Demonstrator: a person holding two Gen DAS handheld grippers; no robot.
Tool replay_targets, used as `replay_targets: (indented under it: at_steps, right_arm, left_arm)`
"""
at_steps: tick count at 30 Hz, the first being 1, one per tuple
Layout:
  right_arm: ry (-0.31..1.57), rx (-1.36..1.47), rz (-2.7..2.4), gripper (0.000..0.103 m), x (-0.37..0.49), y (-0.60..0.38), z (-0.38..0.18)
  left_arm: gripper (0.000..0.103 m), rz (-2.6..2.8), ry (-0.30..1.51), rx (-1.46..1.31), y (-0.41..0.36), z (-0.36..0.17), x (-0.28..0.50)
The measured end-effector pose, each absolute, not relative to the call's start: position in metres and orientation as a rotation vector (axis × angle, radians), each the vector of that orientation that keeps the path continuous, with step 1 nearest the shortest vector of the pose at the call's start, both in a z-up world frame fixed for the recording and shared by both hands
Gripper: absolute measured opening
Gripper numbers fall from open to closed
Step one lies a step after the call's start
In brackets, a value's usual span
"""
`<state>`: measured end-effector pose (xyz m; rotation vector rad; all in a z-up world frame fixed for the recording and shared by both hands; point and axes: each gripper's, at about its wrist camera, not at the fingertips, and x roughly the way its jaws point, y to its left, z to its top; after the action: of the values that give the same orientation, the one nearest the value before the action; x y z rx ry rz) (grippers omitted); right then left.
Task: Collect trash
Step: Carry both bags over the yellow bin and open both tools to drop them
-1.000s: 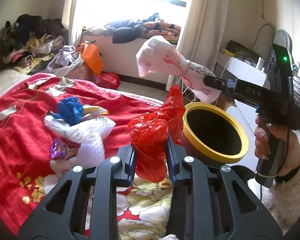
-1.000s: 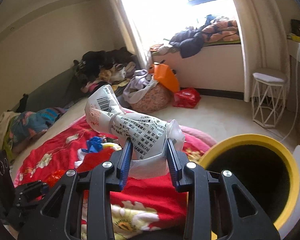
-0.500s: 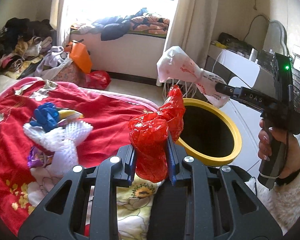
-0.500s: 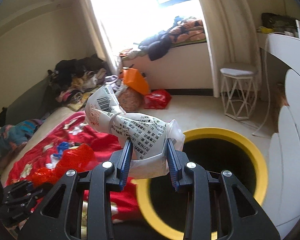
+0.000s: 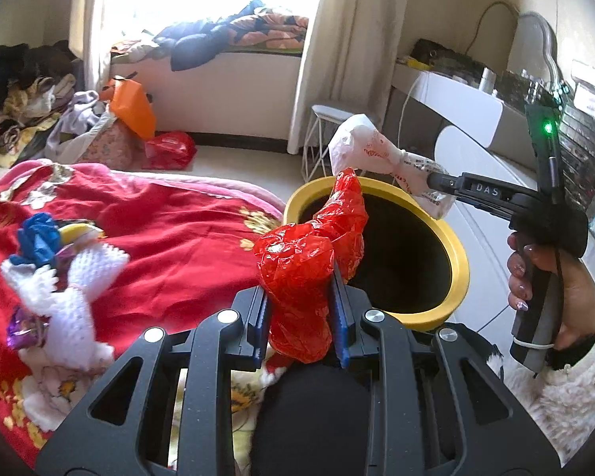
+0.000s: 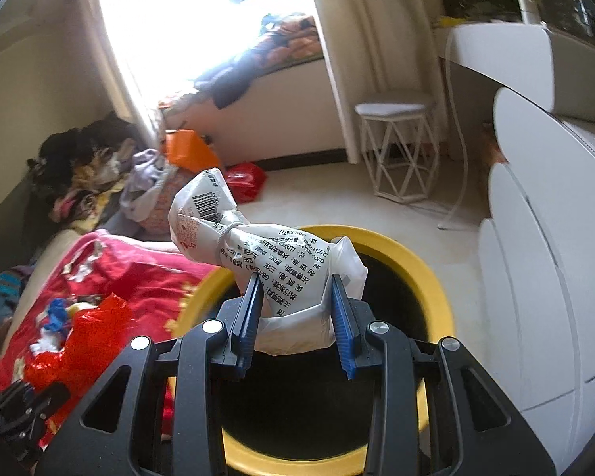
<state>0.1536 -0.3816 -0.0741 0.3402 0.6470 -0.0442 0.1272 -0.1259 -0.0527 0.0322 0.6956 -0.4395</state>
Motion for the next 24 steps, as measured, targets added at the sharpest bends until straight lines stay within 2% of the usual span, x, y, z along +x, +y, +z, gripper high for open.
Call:
replay_targets:
  at_steps: [11,17,20,22,24]
  right_arm:
    - [0.708,0.376,-0.122,0.033,0.159,-0.401,-0.095]
    - [0.718,0.429,-0.125,0.041,0.160,-0.413,-0.103]
    - [0.718,0.445,-0.118,0.048,0.160,-0.414,-0.104]
    - [0.706,0.433,-0.112,0.055,0.159,-0.412,-0.102]
    - [0.691,0.419,-0.110,0.061,0.158,-0.409,-0.098]
  left_arm:
    - [0.020,-0.465,0.744,0.071,-0.162,-0.070,0.149]
    - [0.022,-0.476,0.762,0.076,-0.175,-0.077,0.162]
    - [0.032,-0.475,0.758,0.068,-0.178,-0.079,0.167]
    - [0.057,-0.464,0.748,0.054,-0.174,-0.078,0.166]
    - [0.072,-0.459,0.737,0.027,-0.169,-0.076,0.166]
